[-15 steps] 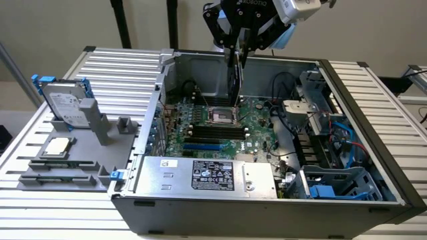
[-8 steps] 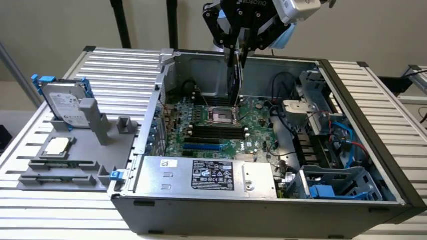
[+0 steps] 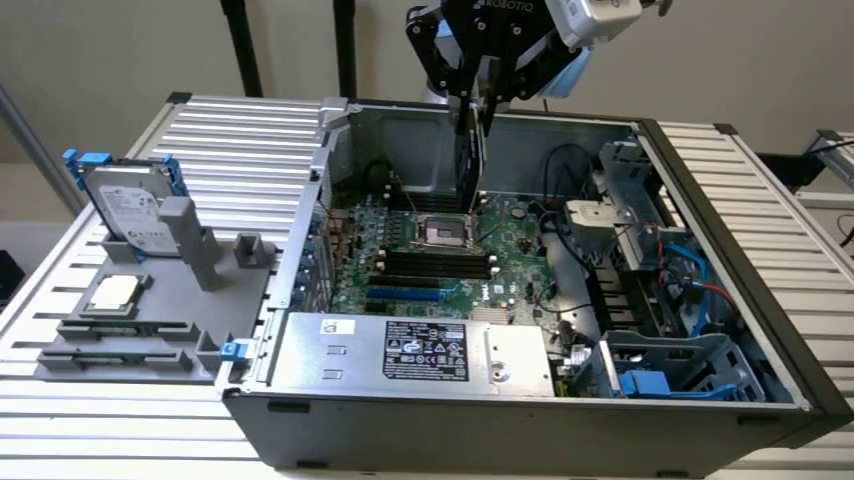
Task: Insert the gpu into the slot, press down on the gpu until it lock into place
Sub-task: 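Insert the gpu into the slot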
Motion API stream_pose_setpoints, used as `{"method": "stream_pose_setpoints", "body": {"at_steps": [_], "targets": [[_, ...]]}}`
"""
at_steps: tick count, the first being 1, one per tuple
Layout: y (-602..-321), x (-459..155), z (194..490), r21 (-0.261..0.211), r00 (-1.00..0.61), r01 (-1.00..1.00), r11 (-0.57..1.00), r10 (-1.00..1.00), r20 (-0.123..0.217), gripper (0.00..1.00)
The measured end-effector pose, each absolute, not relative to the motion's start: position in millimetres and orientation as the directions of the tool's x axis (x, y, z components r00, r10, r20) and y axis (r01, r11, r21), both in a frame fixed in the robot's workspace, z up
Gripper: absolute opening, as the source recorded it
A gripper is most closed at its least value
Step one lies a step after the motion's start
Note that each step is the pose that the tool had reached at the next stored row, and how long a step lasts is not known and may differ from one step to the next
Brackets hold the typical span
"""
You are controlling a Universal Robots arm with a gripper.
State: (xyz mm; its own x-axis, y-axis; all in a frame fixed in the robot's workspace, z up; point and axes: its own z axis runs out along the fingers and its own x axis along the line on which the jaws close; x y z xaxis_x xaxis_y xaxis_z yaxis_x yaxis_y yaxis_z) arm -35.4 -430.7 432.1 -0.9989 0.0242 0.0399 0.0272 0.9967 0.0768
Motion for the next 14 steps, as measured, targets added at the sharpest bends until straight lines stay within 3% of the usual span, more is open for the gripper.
{"method": "stream_pose_setpoints", "body": {"at_steps": [14], "targets": [[-430.7, -35.4, 432.1, 0.077, -0.999, 0.027, 0.997, 0.024, 0.04, 0.26]]}}
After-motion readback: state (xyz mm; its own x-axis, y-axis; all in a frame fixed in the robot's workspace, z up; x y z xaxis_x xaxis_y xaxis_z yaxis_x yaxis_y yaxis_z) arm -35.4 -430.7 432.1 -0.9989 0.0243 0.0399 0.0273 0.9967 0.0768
